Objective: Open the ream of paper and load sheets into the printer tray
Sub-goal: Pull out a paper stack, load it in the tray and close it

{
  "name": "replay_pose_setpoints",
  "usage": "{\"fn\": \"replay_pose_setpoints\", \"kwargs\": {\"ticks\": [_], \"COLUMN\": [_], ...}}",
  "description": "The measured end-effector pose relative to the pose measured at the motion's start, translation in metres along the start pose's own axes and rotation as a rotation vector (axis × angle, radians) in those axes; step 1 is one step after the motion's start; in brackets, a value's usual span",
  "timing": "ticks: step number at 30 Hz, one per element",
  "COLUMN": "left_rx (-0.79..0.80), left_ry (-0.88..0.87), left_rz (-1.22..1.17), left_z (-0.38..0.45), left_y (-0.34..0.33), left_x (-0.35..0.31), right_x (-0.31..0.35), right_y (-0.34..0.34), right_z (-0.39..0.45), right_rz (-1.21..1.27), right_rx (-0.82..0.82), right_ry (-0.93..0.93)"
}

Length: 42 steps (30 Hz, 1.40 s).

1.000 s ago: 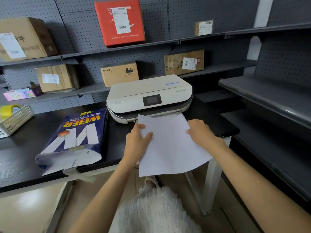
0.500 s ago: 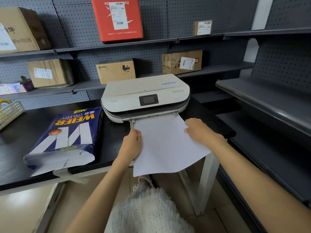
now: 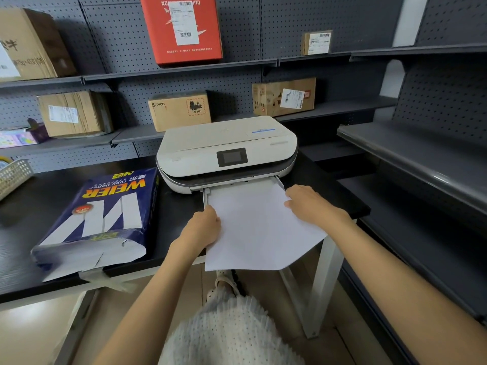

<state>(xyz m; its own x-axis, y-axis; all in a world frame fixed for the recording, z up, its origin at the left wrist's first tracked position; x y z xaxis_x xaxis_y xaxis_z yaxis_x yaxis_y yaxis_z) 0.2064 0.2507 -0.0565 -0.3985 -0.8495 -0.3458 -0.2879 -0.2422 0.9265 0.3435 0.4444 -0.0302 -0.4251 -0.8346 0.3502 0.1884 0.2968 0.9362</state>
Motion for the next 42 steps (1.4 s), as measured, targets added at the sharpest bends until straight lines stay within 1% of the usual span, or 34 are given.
{"fn": "replay_pose_setpoints", "kwargs": {"ticks": [10,17,23,31,35,42], "left_rx": [-0.013,-0.024,-0.095,-0.148,-0.183,-0.166], "left_ry": [-0.012,-0.016,-0.01,-0.022,-0.019,-0.024], "left_rz": [0.038,0.016,0.015,-0.007,0.057,0.128], "left_z": [0.006,0.014,0.02,0.036,0.047,0.063], "left_y": [0.0,0.005,0.011,0.017,0.018,0.018], "left_x": [-0.006,-0.01,-0.014,-0.017,-0.016,-0.021], "right_x": [-0.024,-0.026,-0.027,-0.031,-0.03,-0.023], "right_y": [-0.017,-0.018,-0.018,-0.02,-0.02,-0.018], "right_z": [0.014,0.026,0.042,0.064,0.072,0.086], "right_rz": [0.096,0.106,0.121,0.141,0.158,0.089], "right_rx": [0.063,0.039,0.023,0.012,-0.01,-0.02], "right_ry": [-0.066,-0.075,-0.098,-0.123,-0.121,-0.089]}}
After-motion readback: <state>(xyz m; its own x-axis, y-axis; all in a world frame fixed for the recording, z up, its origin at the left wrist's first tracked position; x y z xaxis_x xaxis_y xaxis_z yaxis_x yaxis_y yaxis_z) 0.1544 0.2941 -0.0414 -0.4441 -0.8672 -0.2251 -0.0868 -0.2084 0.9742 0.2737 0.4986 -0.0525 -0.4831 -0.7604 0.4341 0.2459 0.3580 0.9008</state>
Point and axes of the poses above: each hand's wrist, its own z-axis towards the middle knuckle, its own y-axis out of the back of the hand, x = y × z, the point moved 7 cm from there along z, towards the middle knuckle, and after that the axes turned 8 degrees about y, right-handed, at the moved point
